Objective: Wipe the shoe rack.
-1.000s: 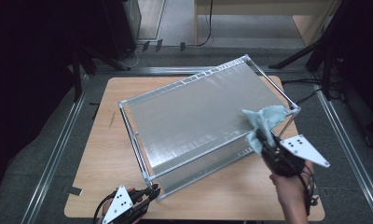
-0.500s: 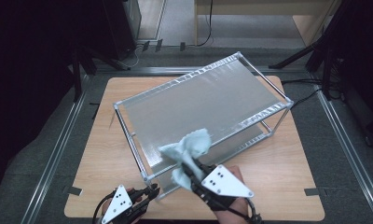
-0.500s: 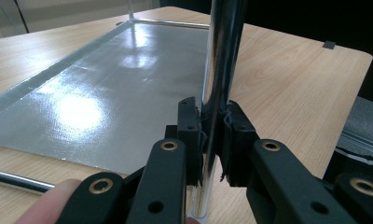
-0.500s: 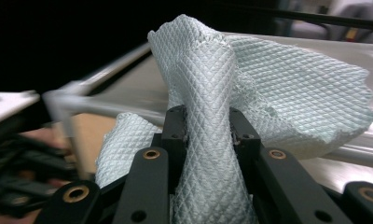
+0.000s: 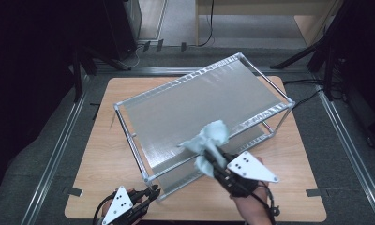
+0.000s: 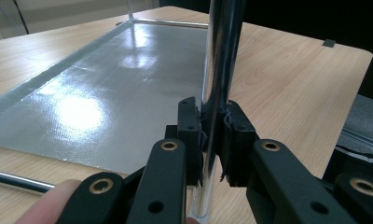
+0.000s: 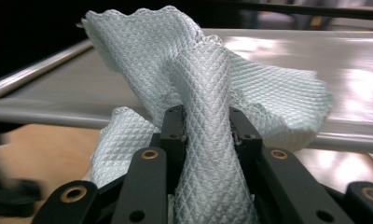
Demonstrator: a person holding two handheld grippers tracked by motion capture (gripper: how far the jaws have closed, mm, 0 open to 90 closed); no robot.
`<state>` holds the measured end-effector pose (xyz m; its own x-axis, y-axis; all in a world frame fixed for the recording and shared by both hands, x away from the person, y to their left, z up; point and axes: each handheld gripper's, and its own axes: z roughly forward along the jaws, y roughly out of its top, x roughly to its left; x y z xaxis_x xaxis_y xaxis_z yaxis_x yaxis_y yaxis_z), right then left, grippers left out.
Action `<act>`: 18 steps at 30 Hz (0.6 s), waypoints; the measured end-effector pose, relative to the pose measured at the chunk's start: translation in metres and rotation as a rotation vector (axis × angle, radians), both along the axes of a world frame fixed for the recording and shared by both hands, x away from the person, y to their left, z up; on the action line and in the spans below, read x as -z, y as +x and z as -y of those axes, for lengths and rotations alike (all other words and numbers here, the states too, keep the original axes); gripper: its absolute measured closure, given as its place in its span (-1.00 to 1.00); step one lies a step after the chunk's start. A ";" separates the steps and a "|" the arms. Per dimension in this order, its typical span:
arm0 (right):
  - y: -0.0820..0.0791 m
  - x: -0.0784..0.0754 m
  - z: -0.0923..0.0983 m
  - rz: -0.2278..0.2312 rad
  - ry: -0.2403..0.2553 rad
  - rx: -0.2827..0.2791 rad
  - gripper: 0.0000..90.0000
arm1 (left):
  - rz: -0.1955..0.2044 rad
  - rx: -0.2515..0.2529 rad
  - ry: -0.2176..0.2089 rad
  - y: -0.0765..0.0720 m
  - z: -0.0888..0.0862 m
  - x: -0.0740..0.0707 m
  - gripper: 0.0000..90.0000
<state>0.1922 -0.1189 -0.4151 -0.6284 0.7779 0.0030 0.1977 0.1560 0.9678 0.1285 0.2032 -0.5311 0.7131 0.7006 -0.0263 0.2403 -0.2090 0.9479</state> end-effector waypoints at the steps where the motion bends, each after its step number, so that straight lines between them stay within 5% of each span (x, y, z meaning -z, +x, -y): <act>1: 0.000 0.000 0.000 0.000 0.000 0.000 0.61 | 0.000 0.000 0.000 0.000 0.000 0.000 0.80; 8: 0.031 0.003 0.069 -0.034 0.053 0.243 0.64 | -0.002 0.001 0.000 0.000 0.000 0.000 0.79; 9: 0.031 0.003 0.069 -0.034 0.053 0.243 0.64 | -0.002 0.001 0.000 0.000 0.000 0.000 0.79; 12: 0.043 0.010 0.102 -0.079 0.141 0.337 0.65 | -0.004 0.000 -0.001 0.000 -0.002 0.000 0.79; 15: 0.047 0.016 0.112 -0.079 0.130 0.384 0.65 | -0.004 -0.005 -0.001 0.001 -0.002 0.000 0.79; 16: 0.052 0.025 0.118 -0.080 0.092 0.432 0.66 | -0.006 -0.008 -0.001 0.001 -0.003 0.000 0.79; 18: 0.058 0.037 0.122 -0.113 0.094 0.453 0.66 | -0.007 -0.009 -0.001 0.001 -0.004 0.000 0.79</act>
<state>0.2499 -0.2413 -0.4526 -0.2172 0.9666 0.1357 0.3302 -0.0580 0.9421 0.1299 0.2068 -0.5309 0.7066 0.7069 -0.0320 0.2486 -0.2056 0.9465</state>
